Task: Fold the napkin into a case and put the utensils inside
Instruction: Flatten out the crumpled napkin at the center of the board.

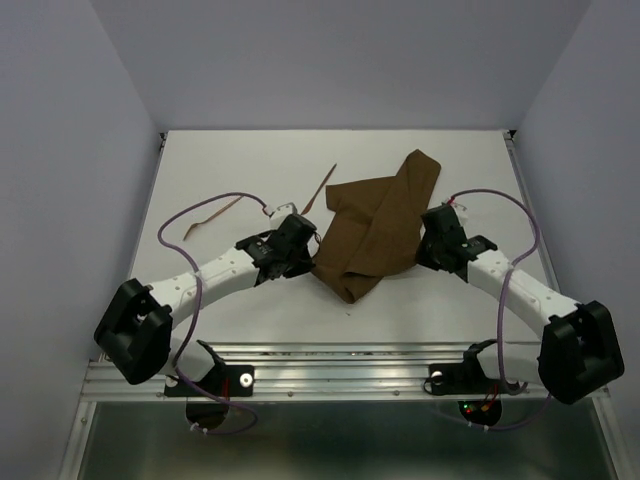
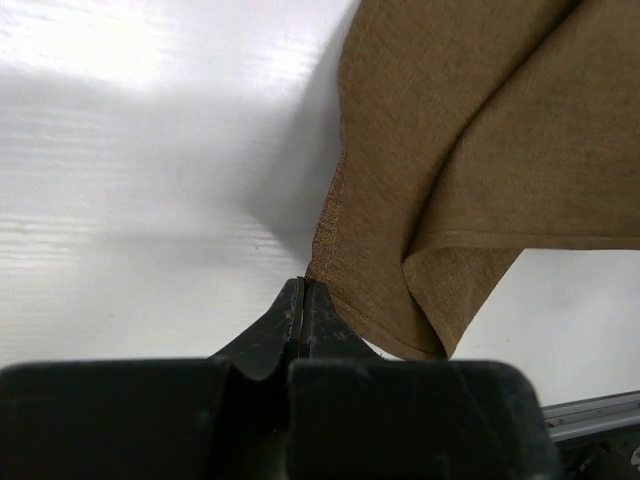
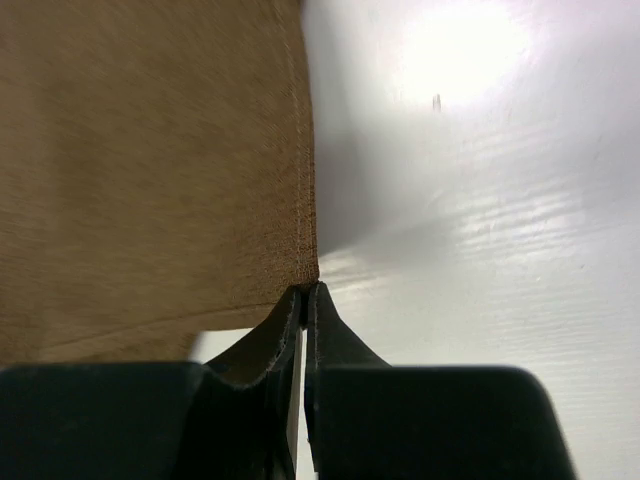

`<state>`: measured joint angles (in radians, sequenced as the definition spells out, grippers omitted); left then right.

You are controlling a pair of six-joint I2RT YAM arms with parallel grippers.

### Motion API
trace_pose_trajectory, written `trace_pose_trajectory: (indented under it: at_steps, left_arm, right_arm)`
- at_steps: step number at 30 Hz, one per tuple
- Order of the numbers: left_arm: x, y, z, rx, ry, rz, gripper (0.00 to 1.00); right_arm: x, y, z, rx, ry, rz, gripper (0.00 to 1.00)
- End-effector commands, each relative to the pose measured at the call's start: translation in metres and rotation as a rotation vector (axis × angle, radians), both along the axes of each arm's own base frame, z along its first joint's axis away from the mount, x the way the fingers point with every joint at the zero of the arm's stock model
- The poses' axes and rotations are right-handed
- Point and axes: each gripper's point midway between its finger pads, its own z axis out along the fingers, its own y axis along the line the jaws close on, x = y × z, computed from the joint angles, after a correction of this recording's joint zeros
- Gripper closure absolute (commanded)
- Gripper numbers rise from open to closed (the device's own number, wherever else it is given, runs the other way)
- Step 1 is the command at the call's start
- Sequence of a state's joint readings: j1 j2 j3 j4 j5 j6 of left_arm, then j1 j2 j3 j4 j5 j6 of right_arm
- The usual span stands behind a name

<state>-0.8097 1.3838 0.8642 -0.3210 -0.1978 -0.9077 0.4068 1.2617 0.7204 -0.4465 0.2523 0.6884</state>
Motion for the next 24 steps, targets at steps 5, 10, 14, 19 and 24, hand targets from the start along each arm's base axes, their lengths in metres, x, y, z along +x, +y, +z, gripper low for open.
trace_pose_trajectory:
  at_steps: [5,10,14,19,24]
  left_arm:
    - [0.063,0.048,0.157,0.033,-0.306,0.037,1.00]
    - [0.083,0.087,0.275,0.023,-0.532,0.120,1.00]
    - [0.080,0.109,0.346,0.002,-0.678,0.148,1.00]
    - [0.057,0.121,0.423,-0.080,-0.860,0.147,1.00]
    - [0.022,0.119,0.475,-0.217,-1.001,0.072,1.00]
  right_arm:
    - [0.049,-0.031,0.193,-0.109,-0.454,-0.091,0.99]
    - [0.049,-0.059,0.334,-0.154,-0.721,-0.190,0.99]
    - [0.030,-0.077,0.420,-0.140,-0.892,-0.244,0.99]
    - [-0.001,-0.086,0.493,-0.065,-1.068,-0.247,0.99]
    - [-0.030,-0.068,0.541,0.120,-1.207,-0.134,0.99]
